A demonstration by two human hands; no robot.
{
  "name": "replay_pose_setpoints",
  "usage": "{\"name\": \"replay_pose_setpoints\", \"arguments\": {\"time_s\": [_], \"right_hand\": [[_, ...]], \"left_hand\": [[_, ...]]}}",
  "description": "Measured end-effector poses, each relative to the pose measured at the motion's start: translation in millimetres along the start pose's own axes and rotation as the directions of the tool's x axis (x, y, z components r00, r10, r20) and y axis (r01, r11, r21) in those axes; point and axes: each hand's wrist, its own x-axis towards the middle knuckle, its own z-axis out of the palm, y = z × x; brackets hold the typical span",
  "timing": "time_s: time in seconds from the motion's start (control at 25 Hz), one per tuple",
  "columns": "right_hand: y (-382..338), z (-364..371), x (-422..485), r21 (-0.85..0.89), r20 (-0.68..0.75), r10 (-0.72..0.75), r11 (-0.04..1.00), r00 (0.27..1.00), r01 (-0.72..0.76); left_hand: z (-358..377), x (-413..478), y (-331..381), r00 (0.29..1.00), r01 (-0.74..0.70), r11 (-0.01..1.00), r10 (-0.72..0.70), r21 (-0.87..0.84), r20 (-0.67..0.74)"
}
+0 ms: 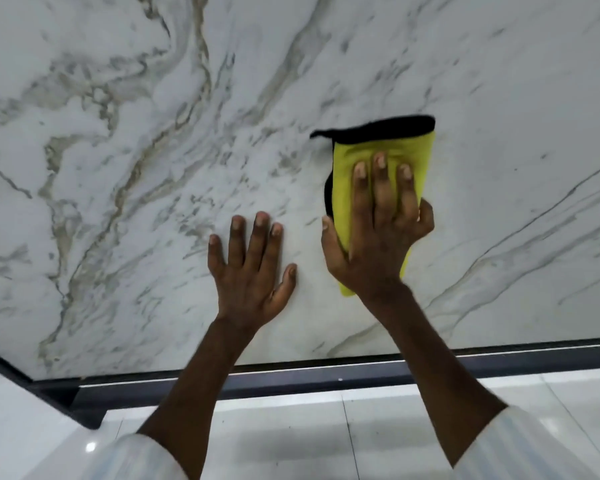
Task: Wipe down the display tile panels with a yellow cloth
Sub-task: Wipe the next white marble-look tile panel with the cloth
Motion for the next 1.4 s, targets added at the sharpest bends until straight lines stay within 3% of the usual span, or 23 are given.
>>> {"name": "replay_pose_setpoints", "arguments": {"time_s": [0.24, 0.32, 0.44, 0.56, 0.64, 0.72, 0.8, 0.96, 1.12, 1.28, 1.4], "right_hand": [[-1, -1, -184, -0.078, 0.264, 0.054, 0.996, 0.963, -0.035], [-7, -6, -187, -0.026, 0.285, 0.030, 0.999, 0.958, -0.024], [-13, -4, -117, 0.070, 0.156, -0.030, 0.997, 0.987, 0.019], [-4, 6, -100, 0.069, 0.072, 0.049, 0.996, 0.996, -0.054], [6, 1, -164, 0.013, 0.154, 0.034, 0.999, 0.988, -0.037], [21, -10, -246, -0.066, 0.330, 0.005, 0.998, 0.944, 0.018], [32, -19, -277, -0.098, 0.429, 0.003, 0.994, 0.904, 0.043], [32, -20, -199, 0.066, 0.318, -0.088, 0.995, 0.944, 0.071], [68, -13, -149, 0.104, 0.171, -0.014, 0.995, 0.985, -0.004], [113, -32, -266, 0.087, 0.392, -0.121, 0.992, 0.912, 0.094], [125, -36, -298, 0.102, 0.468, -0.101, 0.993, 0.878, 0.060]], "left_hand": [[4, -2, 0, 1.000, 0.006, 1.000, -0.005, 0.023, -0.030], [5, 0, 0, 0.999, -0.002, 1.000, 0.003, 0.025, -0.043], [6, -4, 0, 0.999, -0.004, 0.999, 0.005, 0.032, -0.048], [5, -5, 2, 0.999, 0.014, 1.000, -0.013, 0.023, -0.046], [3, -3, 4, 0.999, 0.040, 0.999, -0.039, 0.019, -0.033], [2, -2, 3, 0.998, 0.056, 0.997, -0.057, 0.044, 0.006], [-5, 3, 9, 0.994, 0.094, 0.995, -0.096, 0.035, 0.053], [-18, 10, 61, 0.973, 0.174, 0.978, -0.152, -0.118, 0.176], [2, 3, 100, 0.961, 0.202, 0.978, -0.189, -0.043, 0.202], [17, -4, 103, 0.963, 0.235, 0.972, -0.233, 0.007, 0.134], [20, -5, 102, 0.974, 0.193, 0.981, -0.196, 0.034, 0.116]]}}
